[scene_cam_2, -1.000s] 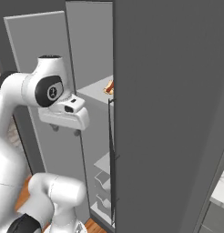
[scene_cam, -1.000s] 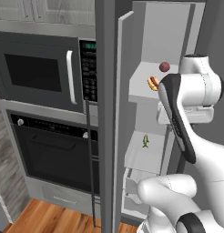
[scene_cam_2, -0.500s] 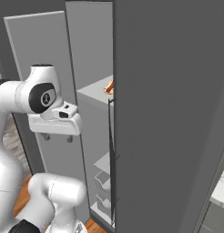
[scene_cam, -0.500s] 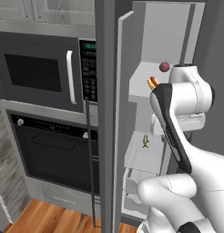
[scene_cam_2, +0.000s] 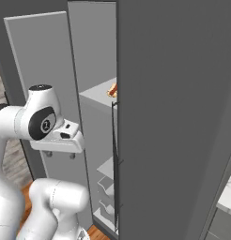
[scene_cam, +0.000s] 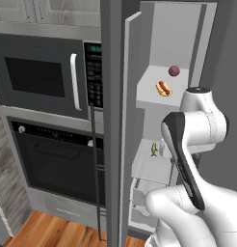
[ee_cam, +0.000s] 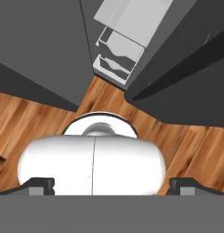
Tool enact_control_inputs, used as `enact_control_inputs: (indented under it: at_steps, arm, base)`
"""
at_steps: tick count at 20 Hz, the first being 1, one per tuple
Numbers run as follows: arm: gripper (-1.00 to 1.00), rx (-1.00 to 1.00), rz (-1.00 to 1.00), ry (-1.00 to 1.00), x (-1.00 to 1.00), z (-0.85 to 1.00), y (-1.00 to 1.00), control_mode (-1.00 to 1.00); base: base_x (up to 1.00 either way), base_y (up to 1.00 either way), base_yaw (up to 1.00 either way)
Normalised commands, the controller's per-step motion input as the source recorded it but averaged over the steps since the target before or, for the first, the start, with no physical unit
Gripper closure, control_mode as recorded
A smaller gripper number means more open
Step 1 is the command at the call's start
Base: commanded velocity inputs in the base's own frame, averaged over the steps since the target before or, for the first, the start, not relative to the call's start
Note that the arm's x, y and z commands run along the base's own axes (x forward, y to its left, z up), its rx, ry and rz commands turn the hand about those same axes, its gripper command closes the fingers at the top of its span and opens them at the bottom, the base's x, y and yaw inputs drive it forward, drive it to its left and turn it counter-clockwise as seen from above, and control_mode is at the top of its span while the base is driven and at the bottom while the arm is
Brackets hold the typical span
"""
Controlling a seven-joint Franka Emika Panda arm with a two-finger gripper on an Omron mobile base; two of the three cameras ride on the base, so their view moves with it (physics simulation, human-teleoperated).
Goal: Store the hot dog in the freezer for long-term storage. Close the freezer door after placing the cooked food.
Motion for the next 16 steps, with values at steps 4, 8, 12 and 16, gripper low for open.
enact_control_inputs:
  at_steps: [4, 8, 12, 16]
  arm:
    - [-1.0, 0.02, 0.01, -0.03, 0.0, -0.13, 0.0, -1.0]
    - [-1.0, 0.0, 0.0, 0.0, 0.0, -0.16, 0.01, -1.0]
    - [-1.0, 0.01, 0.0, 0.0, 0.0, -0.21, 0.0, -1.0]
    - [-1.0, 0.0, 0.0, 0.0, 0.0, -0.21, 0.0, -1.0]
  base:
    - [0.0, 0.0, 0.0]
    - [0.0, 0.0, 0.0]
    - [0.0, 0.0, 0.0]
    - [0.0, 0.0, 0.0]
